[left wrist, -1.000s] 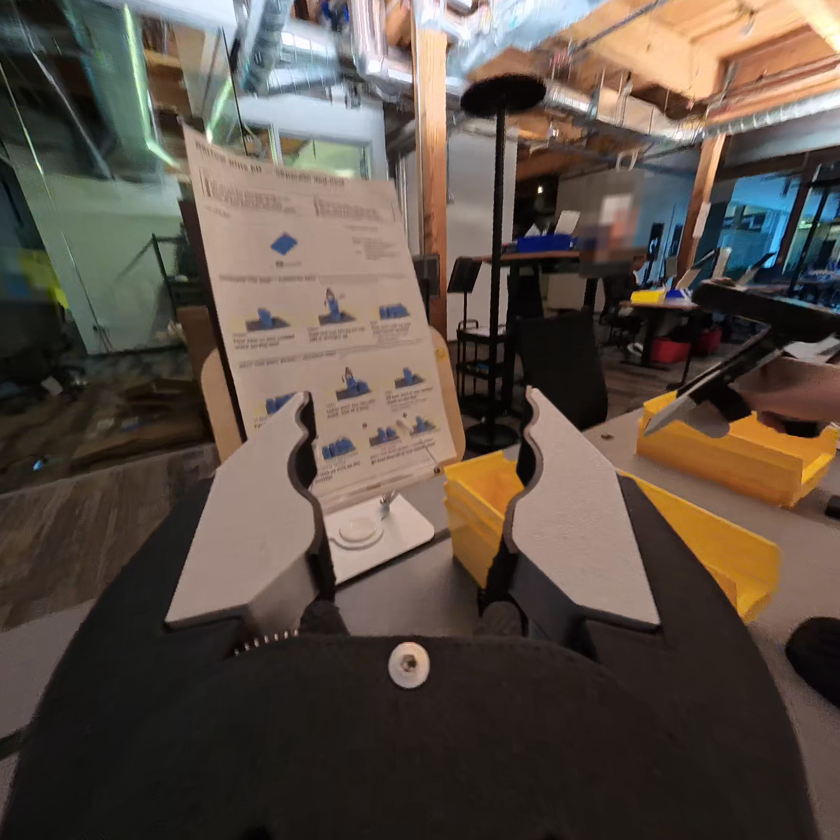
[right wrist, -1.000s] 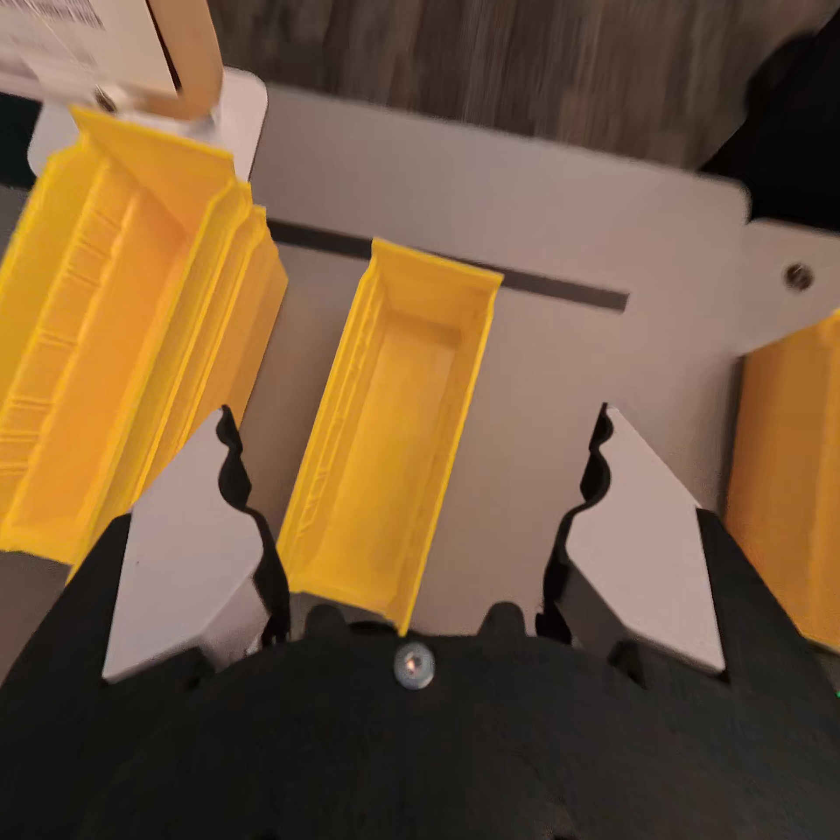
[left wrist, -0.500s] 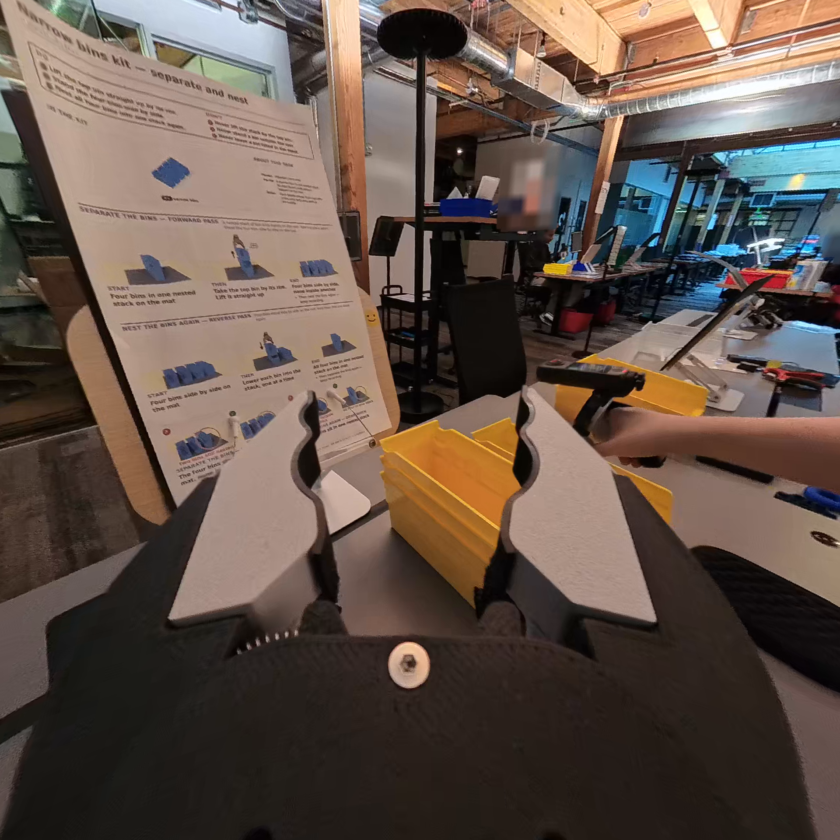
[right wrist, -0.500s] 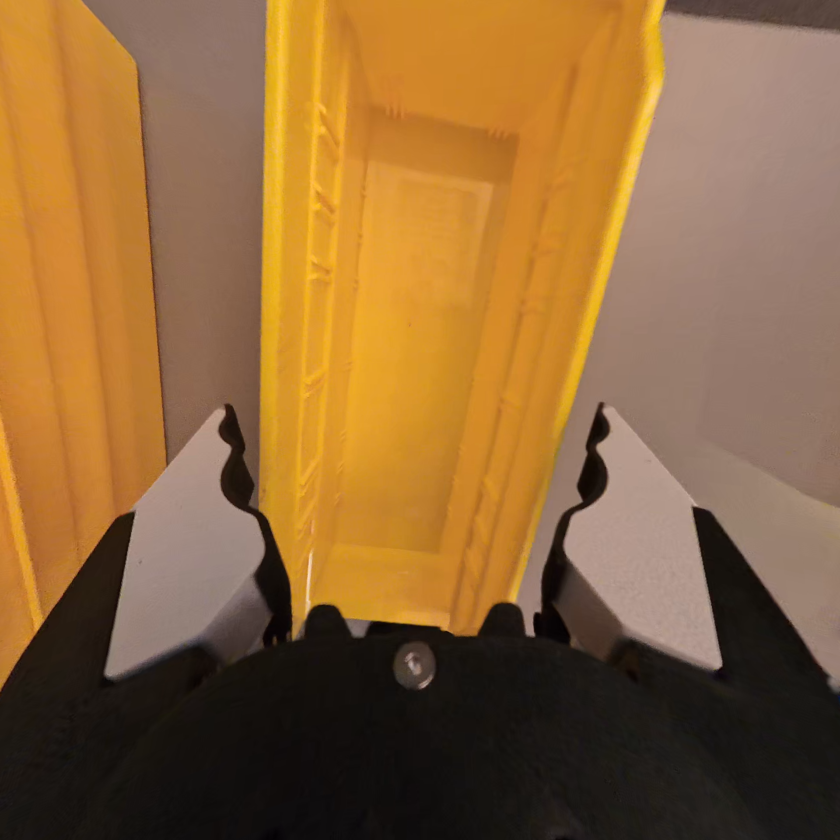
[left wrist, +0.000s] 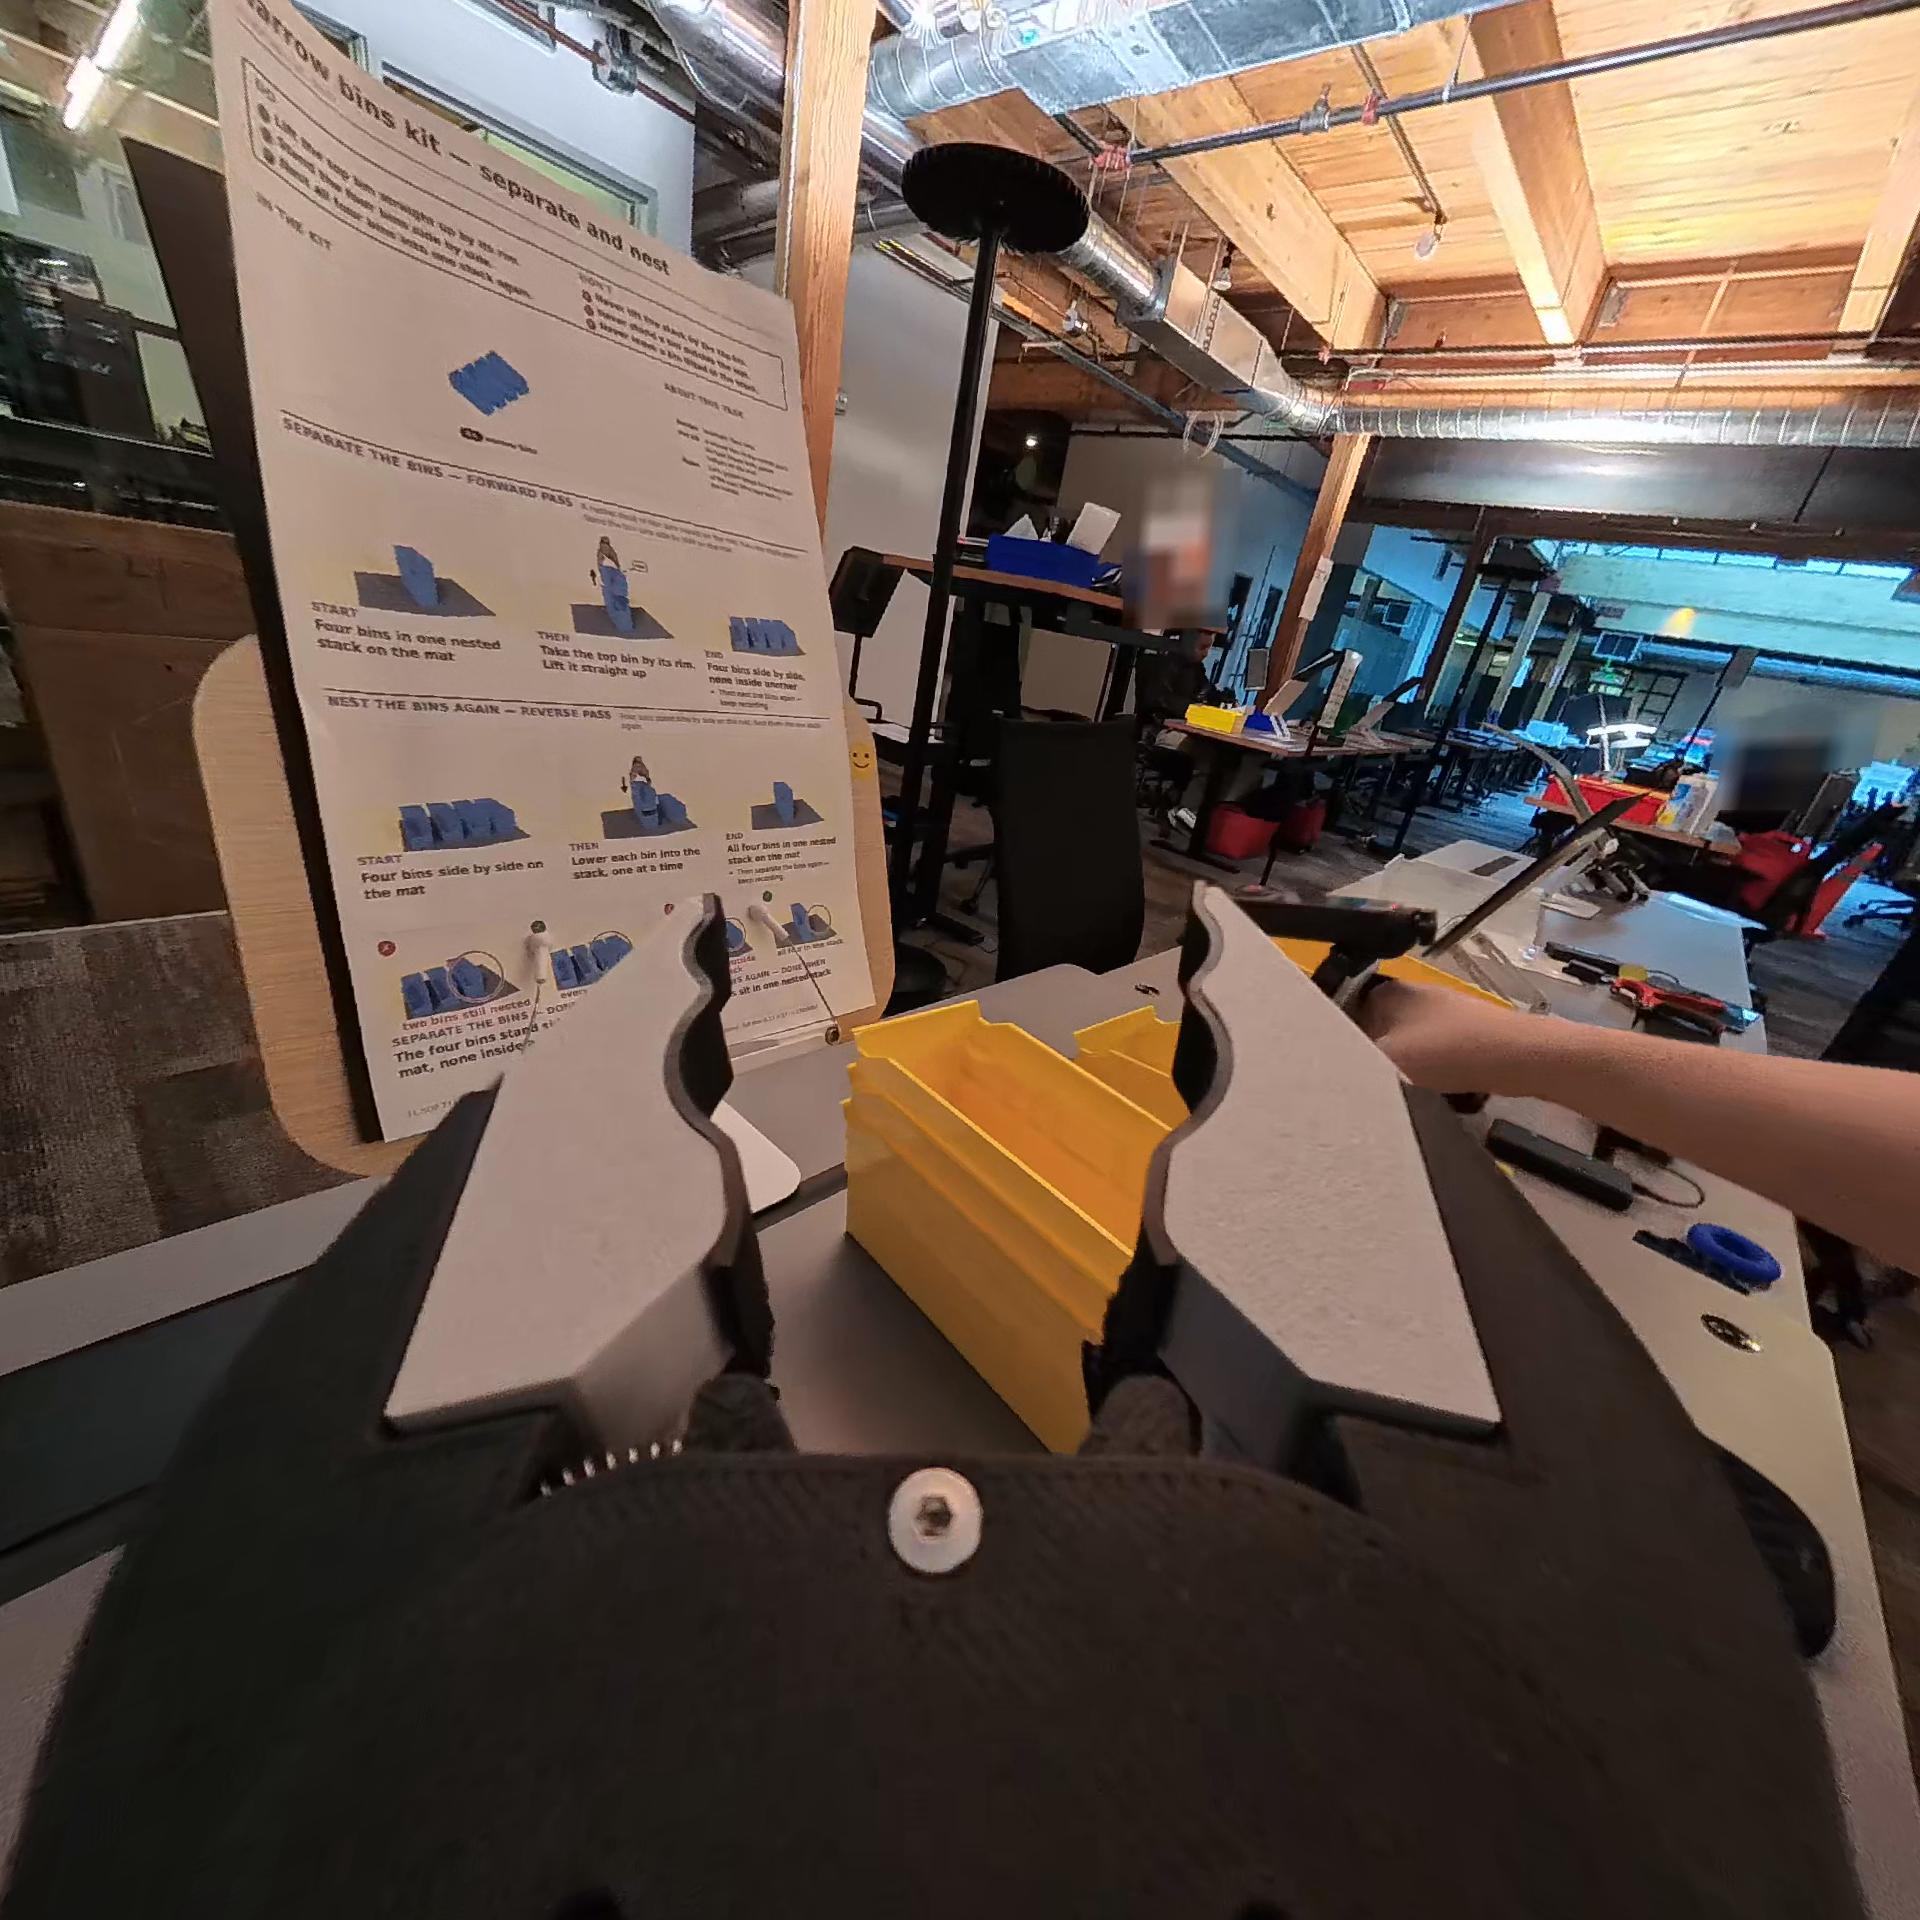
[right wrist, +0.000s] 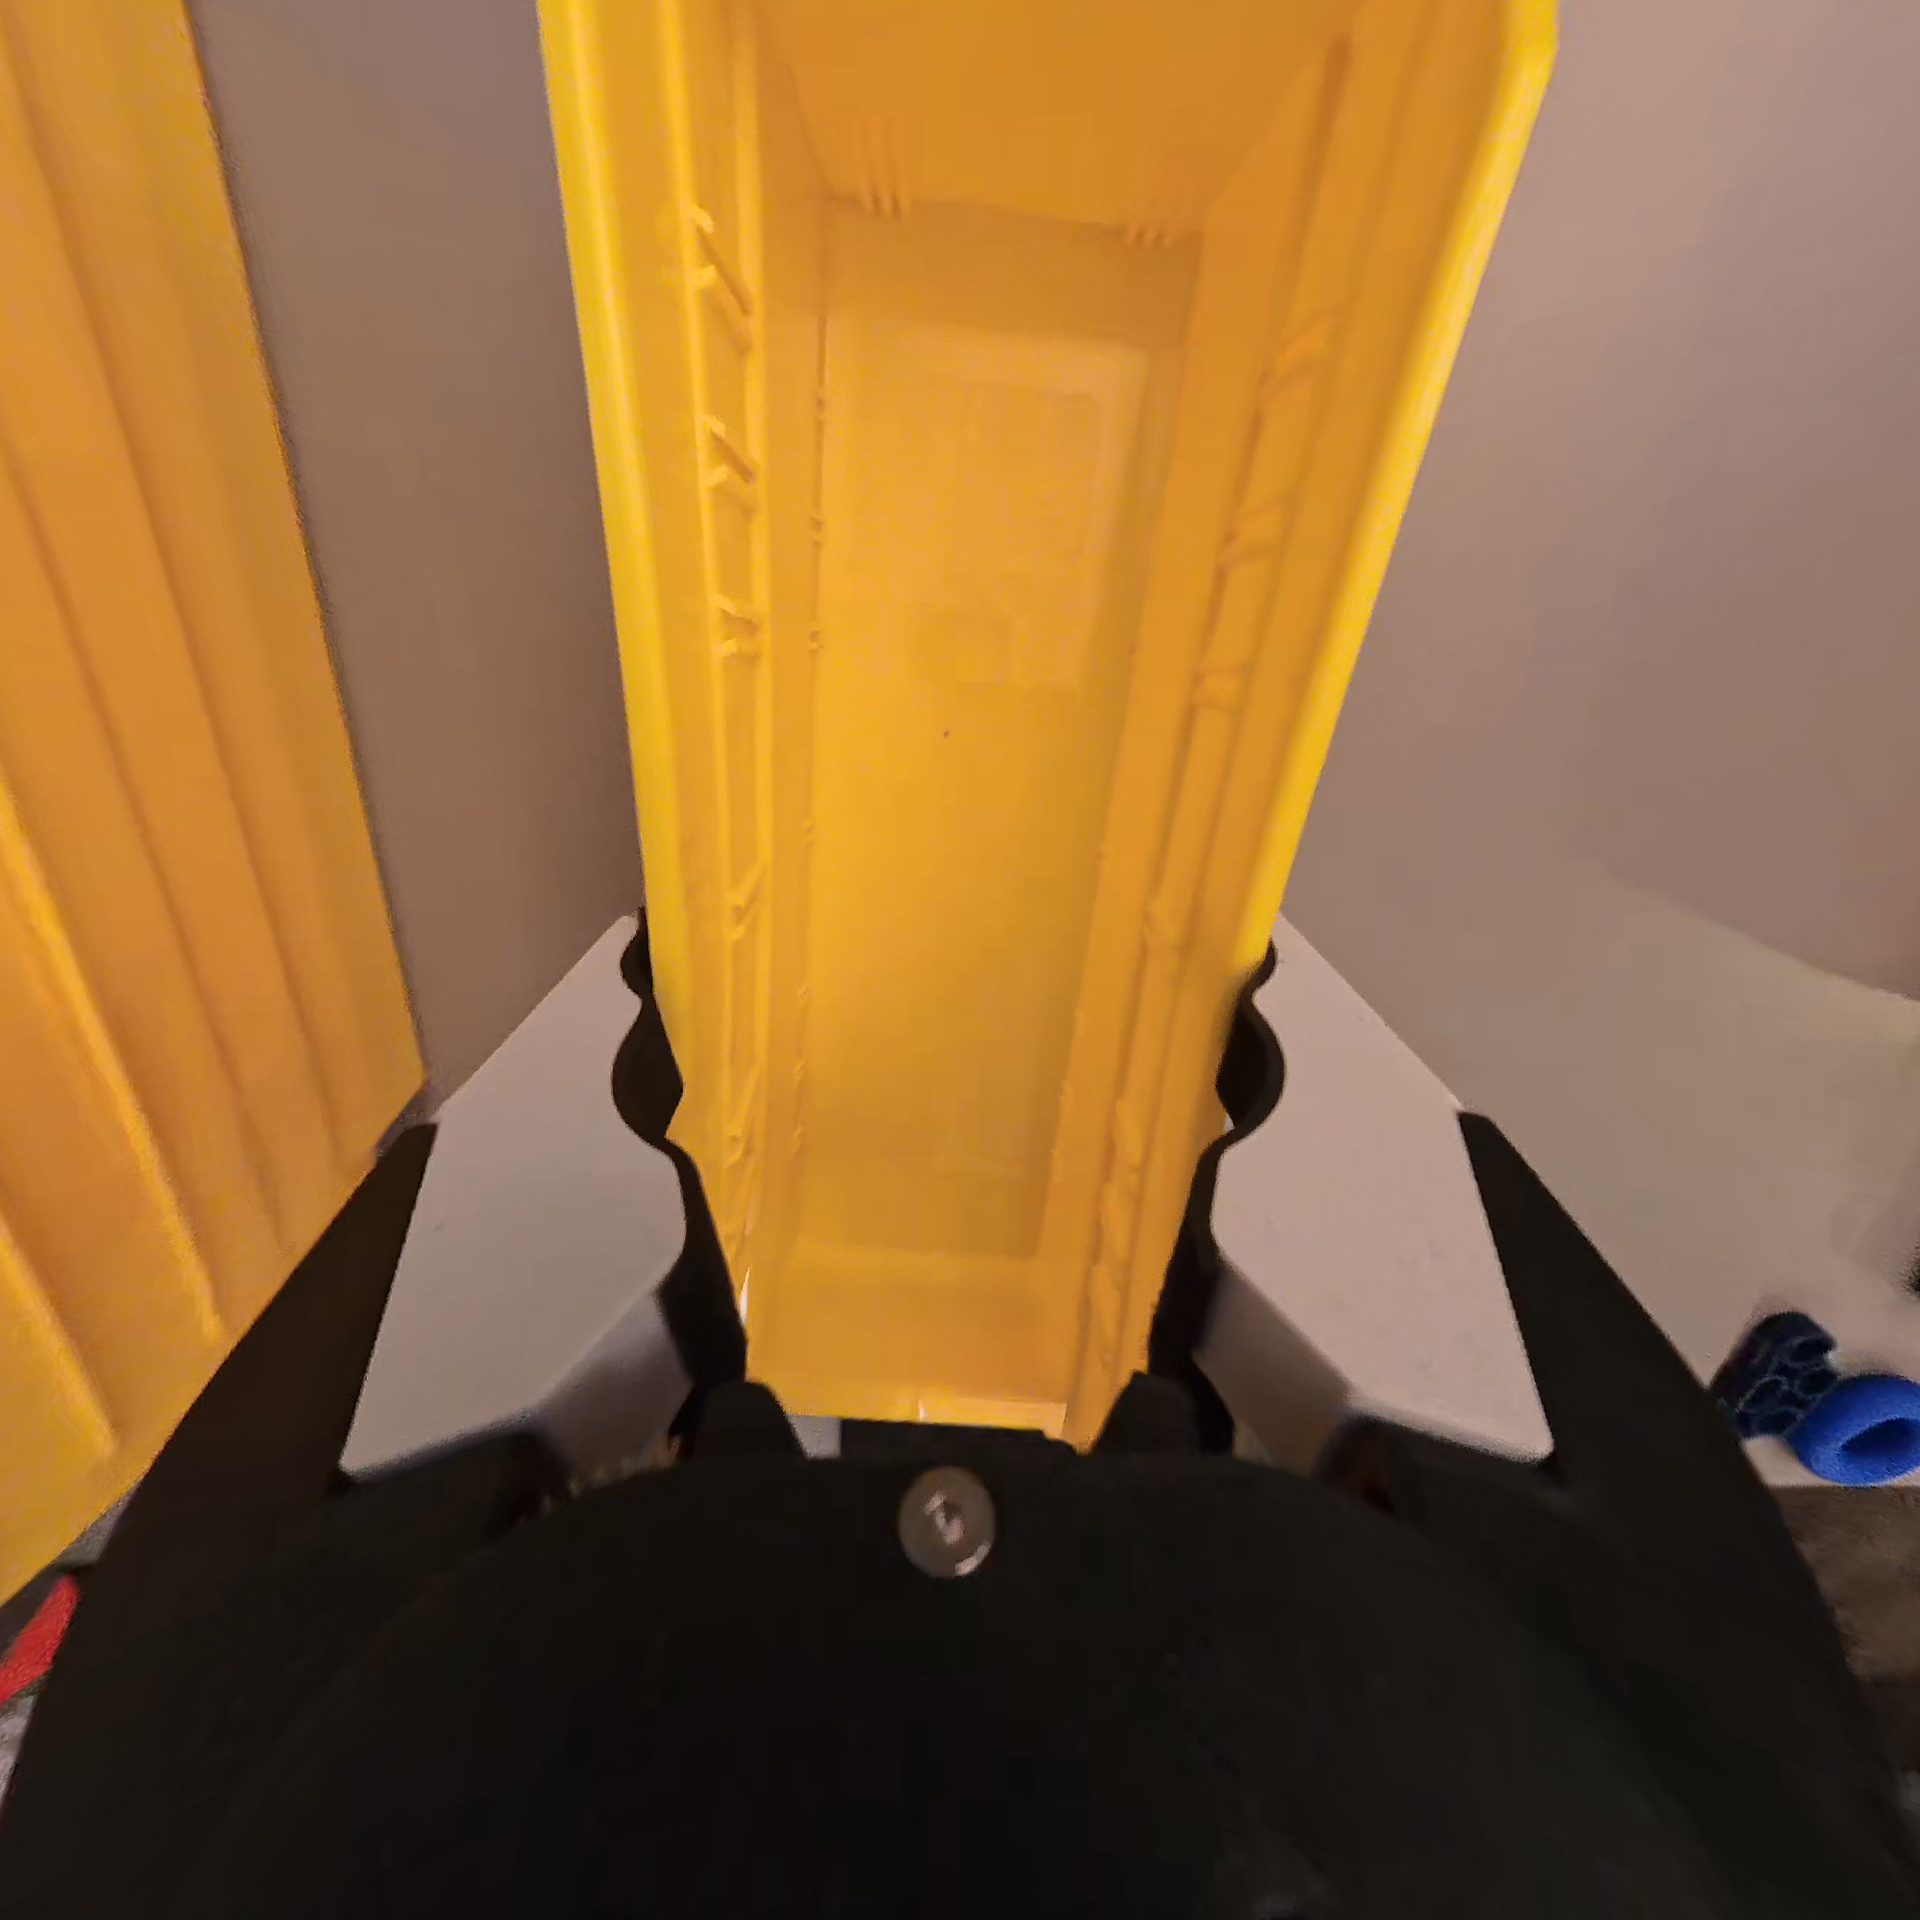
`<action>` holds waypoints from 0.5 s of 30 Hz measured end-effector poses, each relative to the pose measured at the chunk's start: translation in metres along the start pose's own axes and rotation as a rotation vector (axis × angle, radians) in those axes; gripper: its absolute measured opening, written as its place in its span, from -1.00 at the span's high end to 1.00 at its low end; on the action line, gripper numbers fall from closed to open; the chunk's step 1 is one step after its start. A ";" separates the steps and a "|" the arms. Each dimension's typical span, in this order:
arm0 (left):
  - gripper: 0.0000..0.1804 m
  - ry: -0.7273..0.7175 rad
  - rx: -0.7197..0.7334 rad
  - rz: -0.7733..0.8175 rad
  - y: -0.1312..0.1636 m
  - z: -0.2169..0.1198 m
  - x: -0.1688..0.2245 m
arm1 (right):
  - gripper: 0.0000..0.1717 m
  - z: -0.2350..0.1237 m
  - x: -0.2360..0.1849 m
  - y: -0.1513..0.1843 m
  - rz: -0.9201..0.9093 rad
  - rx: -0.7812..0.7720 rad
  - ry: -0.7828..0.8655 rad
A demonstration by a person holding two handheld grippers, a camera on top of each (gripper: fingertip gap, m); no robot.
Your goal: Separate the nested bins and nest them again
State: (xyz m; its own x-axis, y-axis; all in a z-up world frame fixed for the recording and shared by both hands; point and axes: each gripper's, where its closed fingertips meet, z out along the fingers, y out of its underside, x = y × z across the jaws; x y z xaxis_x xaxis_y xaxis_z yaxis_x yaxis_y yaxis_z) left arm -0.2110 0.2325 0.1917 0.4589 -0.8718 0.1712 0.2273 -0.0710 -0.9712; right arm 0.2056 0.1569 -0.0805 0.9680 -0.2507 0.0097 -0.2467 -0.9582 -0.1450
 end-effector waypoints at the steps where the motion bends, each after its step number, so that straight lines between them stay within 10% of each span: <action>1: 0.04 0.002 0.002 -0.002 -0.001 -0.001 0.000 | -0.25 -0.010 -0.001 0.000 0.015 0.007 -0.014; 15: 0.07 0.010 0.012 -0.022 -0.008 -0.016 0.005 | -0.30 -0.180 -0.143 -0.032 0.008 0.217 -0.192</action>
State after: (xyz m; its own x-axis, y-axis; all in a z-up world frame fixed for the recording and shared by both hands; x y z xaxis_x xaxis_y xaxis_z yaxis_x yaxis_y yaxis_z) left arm -0.2244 0.2211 0.1981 0.4454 -0.8748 0.1906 0.2476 -0.0842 -0.9652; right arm 0.0666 0.1986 0.1010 0.9621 -0.2073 -0.1770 -0.2587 -0.8991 -0.3531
